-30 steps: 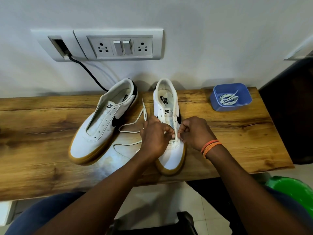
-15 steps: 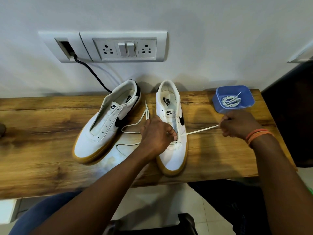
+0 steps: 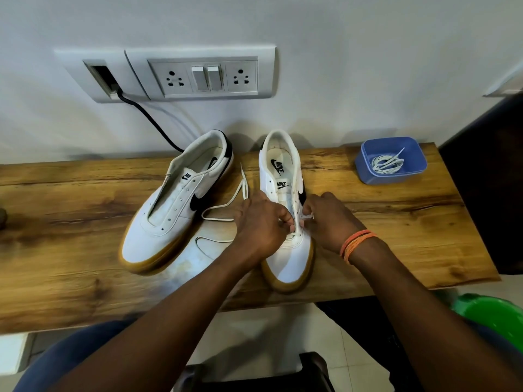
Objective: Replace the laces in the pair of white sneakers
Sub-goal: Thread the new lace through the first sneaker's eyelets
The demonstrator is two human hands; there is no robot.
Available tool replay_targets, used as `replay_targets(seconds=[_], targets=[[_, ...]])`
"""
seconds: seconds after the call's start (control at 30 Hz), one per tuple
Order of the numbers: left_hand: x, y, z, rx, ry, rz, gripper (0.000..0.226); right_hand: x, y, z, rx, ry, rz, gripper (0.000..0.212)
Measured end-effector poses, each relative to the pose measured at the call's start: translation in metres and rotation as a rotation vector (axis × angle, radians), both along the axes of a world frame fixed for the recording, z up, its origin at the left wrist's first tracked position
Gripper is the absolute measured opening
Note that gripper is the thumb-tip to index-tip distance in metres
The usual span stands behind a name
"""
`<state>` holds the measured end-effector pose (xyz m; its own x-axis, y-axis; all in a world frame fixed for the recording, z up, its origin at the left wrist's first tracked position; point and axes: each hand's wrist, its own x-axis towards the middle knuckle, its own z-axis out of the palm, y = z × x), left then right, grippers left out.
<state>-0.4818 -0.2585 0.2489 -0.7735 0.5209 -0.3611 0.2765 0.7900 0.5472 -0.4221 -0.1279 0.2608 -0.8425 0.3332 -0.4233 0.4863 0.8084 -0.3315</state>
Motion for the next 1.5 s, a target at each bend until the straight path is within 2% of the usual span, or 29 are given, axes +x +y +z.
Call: replay_targets(seconds=[0.1,0.23,0.4,0.47,0.53,0.6,0.67,0.73,0.8,0.93,1.07,1.17,1.23,1.33,1.4,1.5], targets=[[0.000,0.000,0.001,-0.007,-0.001,0.001,0.002,-0.002,-0.003,-0.004,0.034,-0.015,0.027,0.012],[-0.002,-0.002,0.001,0.022,-0.012,-0.008,0.003,-0.002,0.011,-0.003,0.115,-0.037,0.031,0.016],[-0.006,-0.005,0.000,0.012,-0.015,-0.042,0.003,0.006,0.072,0.003,0.262,0.018,-0.280,0.012],[-0.009,-0.006,0.001,0.019,-0.025,-0.071,0.003,0.008,0.078,0.005,0.285,0.006,-0.316,0.011],[-0.020,-0.009,0.005,0.099,-0.082,-0.128,0.004,0.006,0.068,0.007,0.214,0.026,-0.301,0.013],[-0.034,-0.016,0.015,0.185,-0.140,-0.144,0.014,0.003,0.051,0.011,-0.019,0.052,-0.280,0.018],[-0.048,-0.027,0.024,0.234,-0.041,-0.139,0.025,0.001,0.032,0.013,-0.217,0.061,-0.247,0.013],[-0.056,-0.039,0.025,0.232,0.186,-0.220,0.036,-0.003,0.018,0.007,-0.203,0.025,-0.143,0.010],[-0.055,-0.048,0.020,0.236,0.326,-0.357,0.049,-0.005,0.008,0.001,-0.123,-0.014,-0.048,0.013],[-0.043,-0.047,0.008,0.222,0.333,-0.546,0.065,-0.005,0.005,0.000,-0.112,-0.036,-0.006,0.018],[-0.043,-0.039,0.004,0.084,0.356,-0.628,0.064,-0.003,0.039,0.011,-0.069,0.007,-0.164,0.018],[-0.047,-0.040,0.001,0.125,0.331,-0.609,0.061,0.003,0.068,0.019,0.077,0.061,-0.306,0.019],[-0.048,-0.039,0.000,0.155,0.333,-0.602,0.060,0.004,0.067,0.020,0.024,0.080,-0.332,0.012],[-0.048,-0.036,-0.003,0.180,0.333,-0.582,0.051,0.000,0.043,0.015,-0.184,0.050,-0.246,0.028],[-0.048,-0.034,-0.005,0.187,0.332,-0.581,0.046,-0.005,0.025,0.009,-0.242,0.009,-0.138,0.021],[-0.046,-0.033,-0.007,0.187,0.340,-0.596,0.043,-0.007,0.009,0.005,-0.145,-0.040,-0.020,0.008]])
